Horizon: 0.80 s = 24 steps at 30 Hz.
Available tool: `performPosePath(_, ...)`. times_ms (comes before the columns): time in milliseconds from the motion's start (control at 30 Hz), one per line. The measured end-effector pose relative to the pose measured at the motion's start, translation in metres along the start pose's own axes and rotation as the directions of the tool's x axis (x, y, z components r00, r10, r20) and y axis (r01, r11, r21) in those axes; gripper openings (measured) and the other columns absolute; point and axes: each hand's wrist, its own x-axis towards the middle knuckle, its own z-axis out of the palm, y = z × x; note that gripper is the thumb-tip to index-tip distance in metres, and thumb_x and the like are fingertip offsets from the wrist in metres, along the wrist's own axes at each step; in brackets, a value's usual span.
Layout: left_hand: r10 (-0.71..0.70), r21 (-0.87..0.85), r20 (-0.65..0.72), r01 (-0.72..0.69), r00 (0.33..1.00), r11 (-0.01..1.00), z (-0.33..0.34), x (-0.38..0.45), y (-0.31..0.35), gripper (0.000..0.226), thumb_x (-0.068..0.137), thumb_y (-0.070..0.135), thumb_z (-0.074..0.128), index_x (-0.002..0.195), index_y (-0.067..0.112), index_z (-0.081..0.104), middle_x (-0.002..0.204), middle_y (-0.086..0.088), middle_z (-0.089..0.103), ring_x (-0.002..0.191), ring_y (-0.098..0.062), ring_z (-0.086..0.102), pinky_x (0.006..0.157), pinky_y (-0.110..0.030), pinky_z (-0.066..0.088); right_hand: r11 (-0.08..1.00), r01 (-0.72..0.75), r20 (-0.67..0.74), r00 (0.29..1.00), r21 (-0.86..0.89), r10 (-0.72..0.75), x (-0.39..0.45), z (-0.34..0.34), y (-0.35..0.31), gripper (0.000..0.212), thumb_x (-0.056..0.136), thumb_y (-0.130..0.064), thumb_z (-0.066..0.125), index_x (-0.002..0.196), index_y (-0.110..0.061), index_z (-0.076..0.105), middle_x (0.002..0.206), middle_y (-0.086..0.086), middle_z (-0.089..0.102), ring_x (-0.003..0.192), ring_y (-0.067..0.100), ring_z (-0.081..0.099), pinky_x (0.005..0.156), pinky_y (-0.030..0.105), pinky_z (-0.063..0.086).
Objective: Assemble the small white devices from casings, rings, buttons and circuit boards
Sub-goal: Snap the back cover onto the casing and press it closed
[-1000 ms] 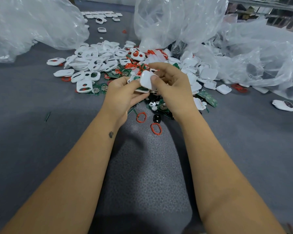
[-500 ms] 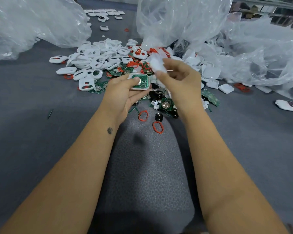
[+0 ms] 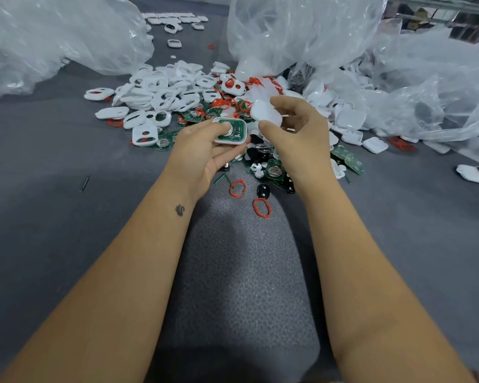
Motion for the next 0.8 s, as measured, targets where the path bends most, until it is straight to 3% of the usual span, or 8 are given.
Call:
performPosePath(100,-0.006,-0.005,-0.004,0.006,1.0,1.0,0.0,-0.001,0.001,0.014,0.094,-0.002,0.053,0.103,-0.008,0.062,0.094,-0.023,0.073,0.089,-0.034,0.072,0.07,-0.031,0.059,0.916,0.04,-0.05,0.997,-0.4,-0.065,0.001,-0.003,0.008,0.045,0.08,-0.016,0.068,0.124,-0.018,0.06,0.123,0.003,0.051,0.113,0.014,0.048,0.093,0.019,0.038)
performPosePath(133,-0.01,-0.01,-0.007,0.01,1.0,1.0,0.0,-0.001,0.001,0.014,0.094,0.0,0.054,0.103,-0.008,0.062,0.095,-0.024,0.072,0.089,-0.034,0.072,0.07,-0.031,0.059,0.884,0.076,-0.043,0.993,-0.461,-0.108,0.0,-0.004,0.009,0.045,0.081,-0.018,0.068,0.125,-0.018,0.061,0.125,0.003,0.048,0.119,0.017,0.044,0.097,0.019,0.033)
performPosePath(233,-0.041,-0.035,-0.008,0.04,0.999,0.999,0.002,-0.002,0.003,0.018,0.098,0.013,0.052,0.104,-0.001,0.062,0.091,-0.02,0.073,0.086,-0.031,0.073,0.069,-0.033,0.06,0.894,0.214,0.029,0.975,-0.393,-0.221,-0.004,0.003,0.004,0.03,0.082,-0.016,0.068,0.112,-0.017,0.069,0.109,-0.002,0.051,0.114,0.018,0.048,0.093,0.018,0.033)
performPosePath(333,-0.078,-0.065,0.005,0.078,0.997,0.995,0.005,-0.004,0.003,0.026,0.102,0.015,0.043,0.112,-0.003,0.059,0.083,-0.017,0.073,0.077,-0.026,0.073,0.065,-0.032,0.06,0.856,0.316,0.12,0.948,-0.409,-0.293,-0.01,0.013,0.001,0.019,0.082,-0.017,0.071,0.1,-0.013,0.073,0.095,-0.001,0.055,0.101,0.021,0.052,0.087,0.026,0.038)
performPosePath(500,-0.117,-0.042,0.006,0.117,0.993,0.992,0.011,-0.006,0.0,0.033,0.102,0.007,0.04,0.128,-0.008,0.052,0.102,-0.021,0.066,0.09,-0.029,0.068,0.075,-0.036,0.061,0.73,0.387,0.193,0.921,-0.563,-0.339,-0.01,0.015,0.003,0.022,0.084,-0.022,0.07,0.103,-0.01,0.072,0.097,0.008,0.062,0.098,0.027,0.054,0.084,0.034,0.04)
performPosePath(667,-0.114,-0.004,0.014,0.114,0.993,0.993,0.012,-0.005,-0.002,0.03,0.101,0.005,0.04,0.126,-0.008,0.053,0.101,-0.021,0.065,0.1,-0.032,0.061,0.084,-0.041,0.058,0.678,0.433,0.216,0.898,-0.594,-0.383,-0.011,0.014,0.0,0.024,0.081,-0.02,0.071,0.104,-0.014,0.072,0.096,0.006,0.064,0.097,0.027,0.056,0.084,0.036,0.042)
performPosePath(800,-0.112,0.047,0.018,0.111,0.994,0.993,0.011,-0.004,-0.004,0.029,0.101,0.005,0.04,0.122,-0.008,0.055,0.104,-0.022,0.065,0.1,-0.032,0.059,0.082,-0.04,0.059,0.672,0.456,0.25,0.888,-0.583,-0.386,-0.009,0.011,0.0,0.024,0.08,-0.019,0.072,0.103,-0.014,0.074,0.095,0.005,0.065,0.098,0.026,0.056,0.083,0.036,0.042)
